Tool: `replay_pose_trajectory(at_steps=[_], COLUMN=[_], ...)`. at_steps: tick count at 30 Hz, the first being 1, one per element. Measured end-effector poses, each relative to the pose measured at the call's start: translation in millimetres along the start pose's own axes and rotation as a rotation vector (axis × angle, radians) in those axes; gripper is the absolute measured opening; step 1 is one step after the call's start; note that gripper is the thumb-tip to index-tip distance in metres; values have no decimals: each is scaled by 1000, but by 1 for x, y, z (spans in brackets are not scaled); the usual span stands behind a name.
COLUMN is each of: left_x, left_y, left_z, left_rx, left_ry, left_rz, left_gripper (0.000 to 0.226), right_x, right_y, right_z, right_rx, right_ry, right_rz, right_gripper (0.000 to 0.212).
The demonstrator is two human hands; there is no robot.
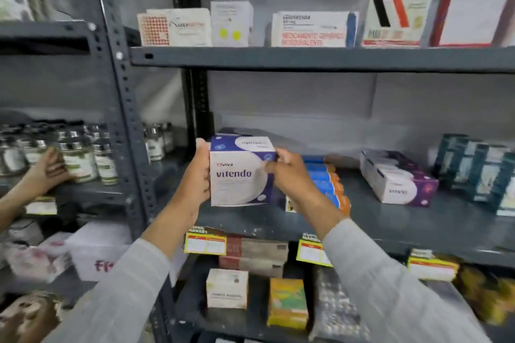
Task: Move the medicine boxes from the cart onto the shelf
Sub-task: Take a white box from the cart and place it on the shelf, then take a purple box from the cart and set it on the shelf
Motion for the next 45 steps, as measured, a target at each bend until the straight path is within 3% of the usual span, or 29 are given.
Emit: replay_pose_trajectory(at_steps=[6, 14, 16, 19, 21, 26, 33, 37, 43, 45], left_x=[26, 24, 18, 3, -17, -112, -274, -331, -372, -381], left_y=[-36, -40, -33, -10, 15, 82, 200, 271, 347, 359], left_z=[-37, -47, -45, -51, -57, -109, -234, -300, -397, -420], left_rx=[58, 95, 58, -67, -216, -401, -216, 5, 81, 155], left_ry=[19, 6, 42, -5, -57, -140, -247, -465, -994, -1074], left_rz=[99, 115, 218, 577, 622, 411, -89, -457, -1214, -1313], left_gripper=[65, 65, 63, 46, 35, 55, 48, 50, 60, 67], right_x=[-47, -51, -42, -6, 30, 143, 300, 358, 398, 404], right_y=[-36, -44, -37, -7, 21, 112, 228, 286, 377, 405], right_z=[23, 43, 47, 54, 67, 122, 242, 317, 438, 477], right_rx=[-125, -121, -73, 45, 115, 12, -319, -546, -907, -1062], right_ry=[21, 77, 83, 13, -25, -132, -24, 41, 343, 428], right_rz=[-80, -107, -121, -91, -25, 10, 148, 208, 128, 71], right_gripper=[54, 57, 59, 64, 60, 55, 38, 32, 25, 31])
Point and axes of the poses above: each hand's wrist, its own y-axis away from the middle knuckle, its own x-axis out of the back of the hand, z = x × y, the point moved 1 cm from there along -y, towards the middle knuckle, and after that the axes turned 4 degrees about -x, right-handed, at the moved point
